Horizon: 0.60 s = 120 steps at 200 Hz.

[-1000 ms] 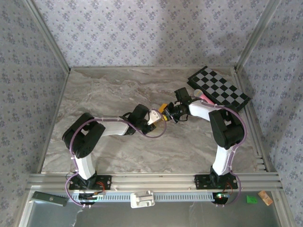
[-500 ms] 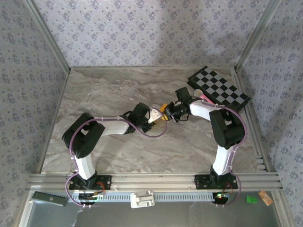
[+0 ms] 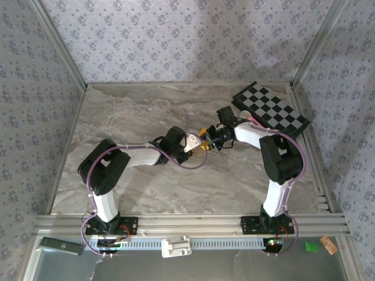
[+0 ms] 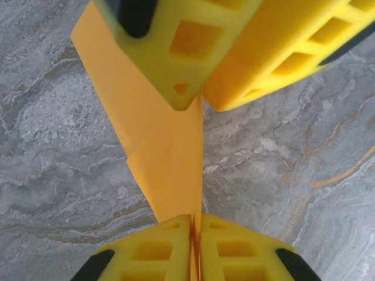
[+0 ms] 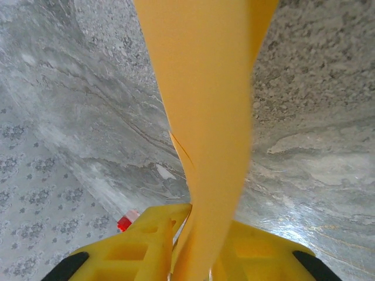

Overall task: Fold a paper plane with a square sheet of paper (pick it up from the middle)
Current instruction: Fold the wing for the fifth time at the center of the table.

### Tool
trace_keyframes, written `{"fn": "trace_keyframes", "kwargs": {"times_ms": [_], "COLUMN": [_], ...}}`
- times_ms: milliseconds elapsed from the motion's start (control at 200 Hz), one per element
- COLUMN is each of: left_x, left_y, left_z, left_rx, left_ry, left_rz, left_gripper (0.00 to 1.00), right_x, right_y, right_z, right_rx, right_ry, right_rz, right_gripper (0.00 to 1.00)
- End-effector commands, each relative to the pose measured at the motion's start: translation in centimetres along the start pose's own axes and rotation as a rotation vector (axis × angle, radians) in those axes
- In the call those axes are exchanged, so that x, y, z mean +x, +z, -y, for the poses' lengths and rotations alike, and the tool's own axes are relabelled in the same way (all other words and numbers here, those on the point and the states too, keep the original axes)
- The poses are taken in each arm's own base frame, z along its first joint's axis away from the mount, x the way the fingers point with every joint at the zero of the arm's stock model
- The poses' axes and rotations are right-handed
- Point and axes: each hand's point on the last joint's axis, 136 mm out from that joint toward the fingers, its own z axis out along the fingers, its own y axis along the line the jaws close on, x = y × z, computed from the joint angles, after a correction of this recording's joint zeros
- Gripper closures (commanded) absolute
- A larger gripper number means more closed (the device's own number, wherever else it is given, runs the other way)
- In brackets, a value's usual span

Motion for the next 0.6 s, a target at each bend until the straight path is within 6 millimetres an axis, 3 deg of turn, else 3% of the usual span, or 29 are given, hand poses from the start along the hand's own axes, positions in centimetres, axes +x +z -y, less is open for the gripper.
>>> {"fn": "trace_keyframes", "kwargs": {"times_ms": [0, 415, 595], "left_x": [0.0, 0.6, 0.5], "left_y": [0.4, 0.8, 0.7], "left_z": [1.0, 2.3, 2.2], "left_rx": [0.05, 0.13, 0.159], "left_ry": [-0.002, -0.063, -0.123], "left_rz": [-0.008, -0.028, -0.012], "left_gripper": [0.9, 0.94, 0.95], "right_x": [0.1, -0.3, -1.0], "right_y": [0.3, 0.1, -1.0], "right_z": [0.6, 0.8, 0.9], "right_rx": [0.036, 0.065, 0.074], "right_ry": [0.009, -0.022, -0.042], "right_rz": [-0.023, 0.008, 0.045], "right_gripper": [0.74, 0.58, 0.5]}}
